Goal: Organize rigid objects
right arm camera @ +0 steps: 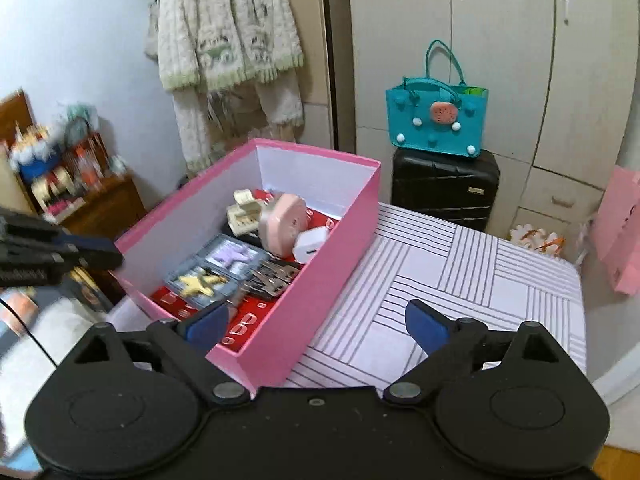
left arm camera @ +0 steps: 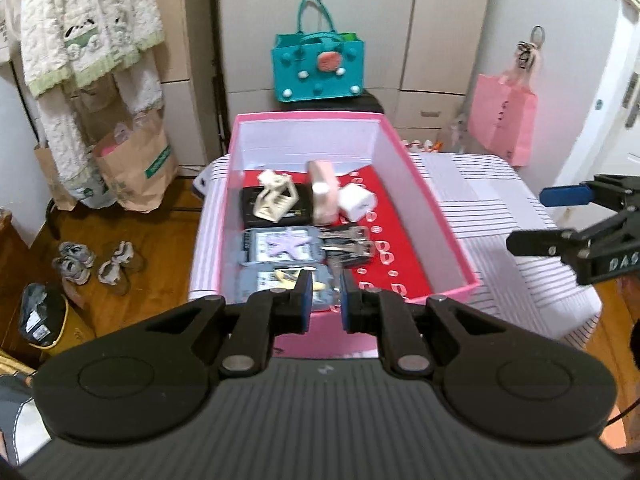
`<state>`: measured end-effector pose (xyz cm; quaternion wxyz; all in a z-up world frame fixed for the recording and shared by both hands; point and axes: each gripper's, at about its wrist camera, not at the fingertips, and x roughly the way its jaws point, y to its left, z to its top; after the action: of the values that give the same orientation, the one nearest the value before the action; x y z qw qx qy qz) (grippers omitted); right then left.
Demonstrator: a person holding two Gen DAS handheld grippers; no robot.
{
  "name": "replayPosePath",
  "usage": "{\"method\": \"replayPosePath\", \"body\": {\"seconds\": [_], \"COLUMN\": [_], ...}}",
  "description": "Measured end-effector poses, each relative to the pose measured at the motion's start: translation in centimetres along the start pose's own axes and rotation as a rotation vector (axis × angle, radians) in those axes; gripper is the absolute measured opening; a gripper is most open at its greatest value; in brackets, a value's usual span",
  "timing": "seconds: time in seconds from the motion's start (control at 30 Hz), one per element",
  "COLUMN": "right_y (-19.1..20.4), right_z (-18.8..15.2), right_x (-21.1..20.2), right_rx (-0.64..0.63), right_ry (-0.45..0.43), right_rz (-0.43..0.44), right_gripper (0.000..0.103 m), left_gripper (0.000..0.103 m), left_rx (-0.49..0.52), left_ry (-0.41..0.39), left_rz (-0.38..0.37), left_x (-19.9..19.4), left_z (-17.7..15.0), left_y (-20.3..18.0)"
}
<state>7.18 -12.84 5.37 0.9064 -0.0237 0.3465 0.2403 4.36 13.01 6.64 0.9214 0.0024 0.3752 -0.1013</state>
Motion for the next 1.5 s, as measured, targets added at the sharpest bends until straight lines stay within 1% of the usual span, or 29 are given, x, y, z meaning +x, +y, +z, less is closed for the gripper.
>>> {"method": "replayPosePath", "body": {"seconds": [0.03,0.07,0.13,0.2,0.3,0.37,0.47,0.5,0.6,0.63,0.67,0.73,0.8,0.87,0.93,1.0,1.07,1.13,1.2,1.3,1.4,1.5], "right_y": [-0.3,-0.4,-0.2,-0.7,-1.7,-1.8,-1.1,-1.1,-1.0,-0.8,-0.4,0.2,0.5,0.7,0.9,0.9,0.9,1.0,0.9,0.8,0.5,0.0], "right_z": [-0.2,-0.7,-1.6,-2.1,-2.7,-3.3,-4.2,-4.5,-5.2,-5.4,-5.7,-6.0,-6.2,-6.3,-6.4,-6.5,-6.7,-6.9,-7.2,-7.7,-7.9,-8.0], "right_x": [-0.6,-1.3,-2.5,-3.3,-4.2,-4.6,-4.8,-4.8,-5.1,-5.2,-5.4,-5.4,-5.7,-6.1,-6.3,-6.4,-6.4,-6.4,-6.5,-6.7,-7.2,-7.6], "right_rx": [0.008,-0.010,-0.060,-0.034,0.042,0.055,0.040,0.053,0.112,0.120,0.118,0.098,0.093,0.104,0.108,0.117,0.147,0.168,0.187,0.197,0.214,0.237], "right_ry": [-0.015,-0.034,-0.080,-0.109,-0.130,-0.143,-0.141,-0.138,-0.132,-0.139,-0.145,-0.145,-0.143,-0.152,-0.154,-0.158,-0.161,-0.157,-0.153,-0.146,-0.153,-0.159], "right_rz": [0.026,0.048,0.031,0.029,0.046,0.014,-0.060,-0.068,-0.054,-0.065,-0.088,-0.128,-0.137,-0.144,-0.153,-0.165,-0.176,-0.179,-0.175,-0.190,-0.212,-0.216], "right_gripper": [0.097,0.097,0.097,0.097,0.097,0.097,0.097,0.097,0.097,0.098,0.098,0.098,0.098,0.099,0.101,0.101,0.101,0.101,0.101,0.101,0.101,0.101], "left_gripper": [0.015,0.015,0.015,0.016,0.017,0.017,0.022,0.024,0.028,0.030,0.031,0.038,0.042,0.042,0.047,0.048,0.051,0.058,0.061,0.068,0.071,0.079], "left_rx": [0.000,0.001,0.005,0.010,0.001,-0.002,-0.008,-0.012,-0.032,-0.038,-0.044,-0.059,-0.071,-0.068,-0.078,-0.088,-0.064,-0.039,-0.030,-0.040,-0.060,-0.086], "left_ry": [-0.003,-0.004,-0.008,-0.009,-0.002,-0.004,-0.022,-0.027,-0.029,-0.031,-0.034,-0.039,-0.055,-0.071,-0.075,-0.070,-0.083,-0.099,-0.105,-0.103,-0.095,-0.101], "left_rz": [-0.009,-0.017,-0.035,-0.047,-0.061,-0.066,-0.042,-0.036,-0.039,-0.040,-0.038,-0.033,-0.012,0.014,-0.004,-0.029,-0.020,-0.001,-0.002,-0.008,-0.012,0.009], "left_x": [-0.2,-0.3,-0.5,-0.7,-0.6,-0.5,-0.6,-0.6,-0.6,-0.6,-0.6,-0.6,-0.7,-0.8,-0.9,-1.0,-1.3,-1.7,-2.0,-2.1,-1.8,-1.6], "left_z": [-0.1,-0.3,-0.7,-1.1,-1.7,-2.2,-2.9,-3.1,-3.6,-3.8,-3.9,-4.1,-4.3,-4.5,-4.6,-4.7,-4.9,-5.2,-5.5,-5.7,-6.0,-6.2], "left_y": [-0.2,-0.6,-1.4,-2.0,-2.7,-3.2,-3.9,-4.0,-4.5,-4.7,-4.8,-5.0,-5.3,-5.6,-5.7,-5.7,-6.3,-6.9,-7.2,-7.4,-7.4,-7.3]}}
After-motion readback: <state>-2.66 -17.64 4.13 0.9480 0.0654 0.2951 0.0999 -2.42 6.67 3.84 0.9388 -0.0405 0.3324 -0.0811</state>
